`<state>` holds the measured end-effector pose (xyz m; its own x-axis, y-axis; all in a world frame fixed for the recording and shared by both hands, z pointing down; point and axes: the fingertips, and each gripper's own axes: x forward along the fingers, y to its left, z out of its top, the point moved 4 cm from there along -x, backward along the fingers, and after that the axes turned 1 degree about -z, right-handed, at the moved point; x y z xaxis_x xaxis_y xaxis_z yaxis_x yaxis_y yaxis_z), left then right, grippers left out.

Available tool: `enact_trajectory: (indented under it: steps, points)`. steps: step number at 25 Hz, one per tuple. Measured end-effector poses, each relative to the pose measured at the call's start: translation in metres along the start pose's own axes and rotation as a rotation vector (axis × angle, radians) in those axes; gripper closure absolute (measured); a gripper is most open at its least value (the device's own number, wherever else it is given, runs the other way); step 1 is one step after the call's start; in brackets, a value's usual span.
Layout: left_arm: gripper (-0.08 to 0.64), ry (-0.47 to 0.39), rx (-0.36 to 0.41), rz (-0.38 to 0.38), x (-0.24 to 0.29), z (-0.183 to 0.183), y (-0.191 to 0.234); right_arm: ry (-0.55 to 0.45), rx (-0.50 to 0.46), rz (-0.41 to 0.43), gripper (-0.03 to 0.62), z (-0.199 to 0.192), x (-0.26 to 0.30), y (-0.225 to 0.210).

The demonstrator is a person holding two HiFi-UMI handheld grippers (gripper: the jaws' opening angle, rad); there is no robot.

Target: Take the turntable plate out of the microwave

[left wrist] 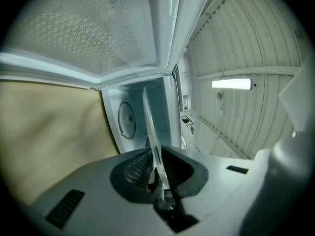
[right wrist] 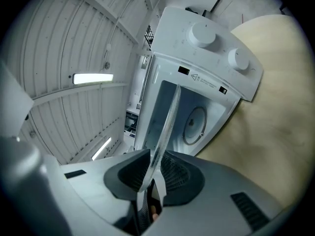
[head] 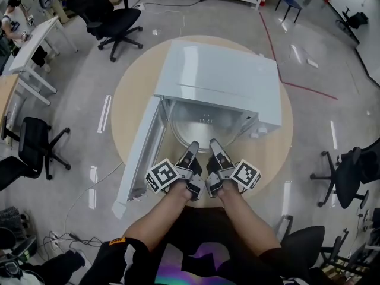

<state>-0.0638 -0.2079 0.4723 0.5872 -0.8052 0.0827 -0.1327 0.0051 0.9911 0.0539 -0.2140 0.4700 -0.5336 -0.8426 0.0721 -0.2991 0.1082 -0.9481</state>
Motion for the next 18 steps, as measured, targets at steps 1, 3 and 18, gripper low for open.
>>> enact_trajectory:
  steps: [1, 3, 18]
  points:
    - [0.471, -0.007, 0.001, 0.003, -0.003, -0.004, -0.001, 0.005, 0.005, 0.018, 0.518, -0.001, -0.003, 0.002]
    - [0.471, -0.023, 0.005, 0.009, -0.01, -0.011, -0.003, 0.022, 0.011, 0.018, 0.518, -0.003, -0.011, 0.002]
    - [0.471, -0.127, 0.004, 0.071, -0.088, -0.097, 0.004, 0.148, 0.053, 0.083, 0.518, -0.045, -0.103, -0.001]
